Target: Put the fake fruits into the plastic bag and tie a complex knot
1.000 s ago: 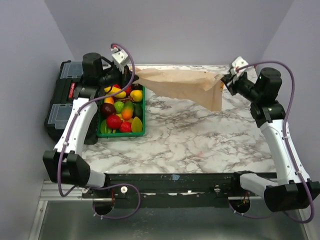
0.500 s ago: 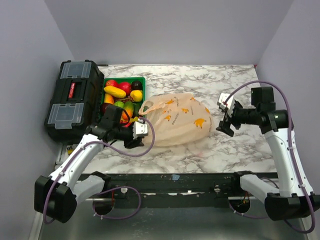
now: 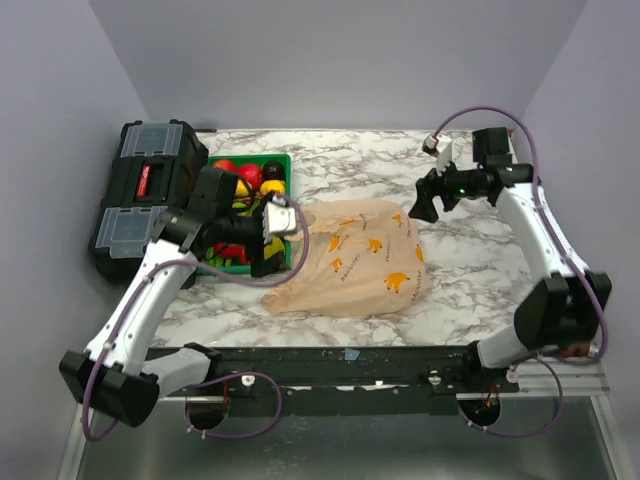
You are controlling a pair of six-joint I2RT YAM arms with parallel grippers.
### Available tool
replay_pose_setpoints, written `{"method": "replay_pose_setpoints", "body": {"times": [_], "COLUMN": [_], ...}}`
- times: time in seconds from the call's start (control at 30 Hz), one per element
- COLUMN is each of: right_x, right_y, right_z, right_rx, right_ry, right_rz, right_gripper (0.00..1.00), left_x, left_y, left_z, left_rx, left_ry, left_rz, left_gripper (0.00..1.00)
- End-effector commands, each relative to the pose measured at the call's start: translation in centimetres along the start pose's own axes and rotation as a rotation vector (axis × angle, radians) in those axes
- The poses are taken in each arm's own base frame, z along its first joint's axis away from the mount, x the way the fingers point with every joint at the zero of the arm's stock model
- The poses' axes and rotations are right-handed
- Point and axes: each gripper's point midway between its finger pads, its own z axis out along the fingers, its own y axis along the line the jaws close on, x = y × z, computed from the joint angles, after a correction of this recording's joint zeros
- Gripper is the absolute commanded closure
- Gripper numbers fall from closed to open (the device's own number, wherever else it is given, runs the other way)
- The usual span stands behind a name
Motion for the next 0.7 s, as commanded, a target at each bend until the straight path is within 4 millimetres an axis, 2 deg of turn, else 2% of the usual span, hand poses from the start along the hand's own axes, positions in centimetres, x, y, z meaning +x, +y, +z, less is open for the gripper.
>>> {"method": "replay_pose_setpoints", "body": {"times": [0.0,0.1,0.13,0.27,0.37,0.47,0.67], "right_x": [1.4,2.3,2.5,5.3,7.6,9.6,12.2], "right_y": [-4.0,-4.8,-5.1,-7.1,-7.8,-7.5,-6.9], "right_z": [5.3,7.4,7.9,9.7,10.6,11.1,10.9], "right_rx": [0.028,0.025,0.034,0.130,0.158,0.166,0.134], "right_ry": [0.025,0.028,0.020,0.068,0.120,0.149,0.179], "right_rz": [0.251,0.339,0.366,0.468,0.540,0.588,0.695], "right_gripper": [0.08,0.09,0.09,0.09,0.09,0.09,0.07], "left_x": [-2.0,-1.5,-0.6,2.1,3.6,4.5,7.5], "left_y": [9.0,13.0,14.0,16.3,17.5,18.1,18.3], "left_z": [2.5,4.3,5.2,8.1,10.2,12.1,16.1], "left_rx": [-0.147,-0.155,-0.153,-0.174,-0.188,-0.187,-0.150], "left_ry": [-0.028,0.041,0.068,0.168,0.229,0.260,0.353], "left_rz": [-0.173,-0.218,-0.225,-0.168,-0.155,-0.156,-0.155], "left_gripper": [0.02,0.02,0.02,0.02,0.02,0.01,0.02]}}
